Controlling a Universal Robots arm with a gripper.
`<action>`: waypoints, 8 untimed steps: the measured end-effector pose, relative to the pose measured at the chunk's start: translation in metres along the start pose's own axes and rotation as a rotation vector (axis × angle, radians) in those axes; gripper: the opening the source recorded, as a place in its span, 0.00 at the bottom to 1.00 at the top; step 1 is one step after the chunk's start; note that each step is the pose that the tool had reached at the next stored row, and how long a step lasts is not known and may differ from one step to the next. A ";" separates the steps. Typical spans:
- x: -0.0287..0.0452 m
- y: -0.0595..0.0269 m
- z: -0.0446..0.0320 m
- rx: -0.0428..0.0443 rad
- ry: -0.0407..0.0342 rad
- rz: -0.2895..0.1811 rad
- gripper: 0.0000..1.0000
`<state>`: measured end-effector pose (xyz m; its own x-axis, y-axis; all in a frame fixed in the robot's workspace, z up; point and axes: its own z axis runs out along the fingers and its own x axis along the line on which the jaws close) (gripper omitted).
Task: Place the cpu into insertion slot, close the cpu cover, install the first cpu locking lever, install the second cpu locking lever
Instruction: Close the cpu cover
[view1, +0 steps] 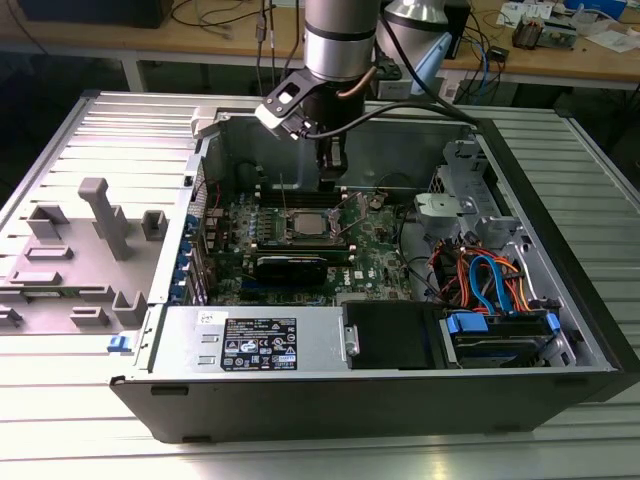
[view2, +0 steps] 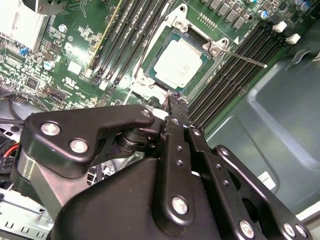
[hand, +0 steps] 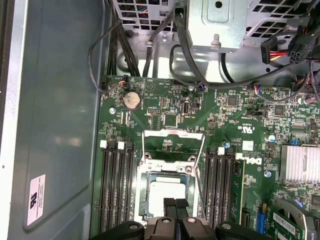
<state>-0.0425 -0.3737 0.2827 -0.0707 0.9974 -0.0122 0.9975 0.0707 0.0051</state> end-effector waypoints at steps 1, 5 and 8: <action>0.0000 0.0006 0.0000 0.0001 0.0000 0.000 0.11; -0.0001 0.0014 0.0000 -0.0001 0.0000 0.000 0.11; -0.0002 0.0025 0.0000 0.0000 -0.0001 0.000 0.11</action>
<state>-0.0400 -0.3737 0.2827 -0.0707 0.9974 -0.0123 0.9975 0.0708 0.0051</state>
